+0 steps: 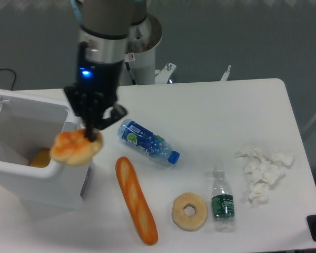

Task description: Place the round bread in the trash can

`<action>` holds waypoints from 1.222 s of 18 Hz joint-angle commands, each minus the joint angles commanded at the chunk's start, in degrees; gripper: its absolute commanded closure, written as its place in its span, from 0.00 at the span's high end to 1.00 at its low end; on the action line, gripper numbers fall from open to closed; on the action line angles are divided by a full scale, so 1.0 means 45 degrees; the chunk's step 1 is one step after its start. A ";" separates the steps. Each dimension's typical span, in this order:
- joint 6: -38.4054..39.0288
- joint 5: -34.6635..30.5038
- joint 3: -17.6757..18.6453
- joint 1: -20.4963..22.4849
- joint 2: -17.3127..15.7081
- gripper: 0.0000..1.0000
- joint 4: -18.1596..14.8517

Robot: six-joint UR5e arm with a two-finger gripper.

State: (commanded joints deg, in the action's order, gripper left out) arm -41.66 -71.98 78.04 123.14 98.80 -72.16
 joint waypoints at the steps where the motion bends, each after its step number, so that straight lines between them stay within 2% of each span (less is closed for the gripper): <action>1: 0.0000 -0.0019 0.0176 -0.0176 -0.0117 0.00 0.0000; 7: -0.0020 -0.0020 0.0666 -0.0627 -0.0412 0.01 -0.0078; 9: -0.0117 0.0000 0.0725 -0.0666 -0.0373 0.12 -0.0098; 10: -0.0156 0.0019 0.0783 -0.0686 -0.0372 0.20 -0.0098; 11: -0.0156 0.0078 0.0842 -0.0686 -0.0353 0.35 -0.0079; 14: -0.0156 0.0078 0.0901 -0.0686 -0.0275 1.00 0.0038; 19: -0.0078 0.0098 0.0921 -0.0608 -0.0411 1.00 0.0039; 22: -0.0078 0.0098 0.0764 0.0287 -0.0509 1.00 0.0058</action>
State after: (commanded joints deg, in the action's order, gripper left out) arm -42.01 -71.54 81.48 124.44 96.51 -71.89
